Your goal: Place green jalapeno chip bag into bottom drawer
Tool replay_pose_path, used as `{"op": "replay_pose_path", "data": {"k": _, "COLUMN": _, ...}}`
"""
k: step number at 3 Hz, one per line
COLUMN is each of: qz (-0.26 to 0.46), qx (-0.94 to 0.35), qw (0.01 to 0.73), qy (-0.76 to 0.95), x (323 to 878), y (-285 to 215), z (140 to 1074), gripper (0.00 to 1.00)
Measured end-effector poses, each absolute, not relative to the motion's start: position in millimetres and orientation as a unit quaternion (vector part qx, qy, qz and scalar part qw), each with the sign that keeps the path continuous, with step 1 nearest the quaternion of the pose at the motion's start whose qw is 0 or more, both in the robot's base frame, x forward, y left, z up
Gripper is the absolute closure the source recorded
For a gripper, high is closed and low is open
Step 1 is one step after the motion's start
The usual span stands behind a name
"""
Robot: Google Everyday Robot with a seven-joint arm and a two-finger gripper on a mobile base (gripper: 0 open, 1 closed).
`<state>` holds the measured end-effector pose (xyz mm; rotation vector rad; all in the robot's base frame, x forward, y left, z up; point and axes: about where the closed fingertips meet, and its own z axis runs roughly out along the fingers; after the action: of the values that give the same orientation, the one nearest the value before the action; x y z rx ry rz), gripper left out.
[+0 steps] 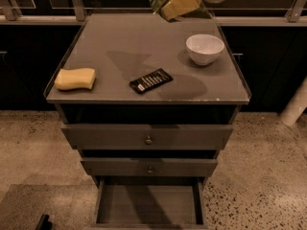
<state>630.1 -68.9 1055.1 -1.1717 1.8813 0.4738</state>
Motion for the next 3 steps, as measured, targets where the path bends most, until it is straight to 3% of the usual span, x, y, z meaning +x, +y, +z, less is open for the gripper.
{"op": "replay_pose_path", "data": {"k": 3, "qz": 0.192, "qx": -0.447, "qw": 0.445, "qy": 0.752, "x": 608.7, "y": -66.8, "z": 1050.1, "gripper": 1.00}}
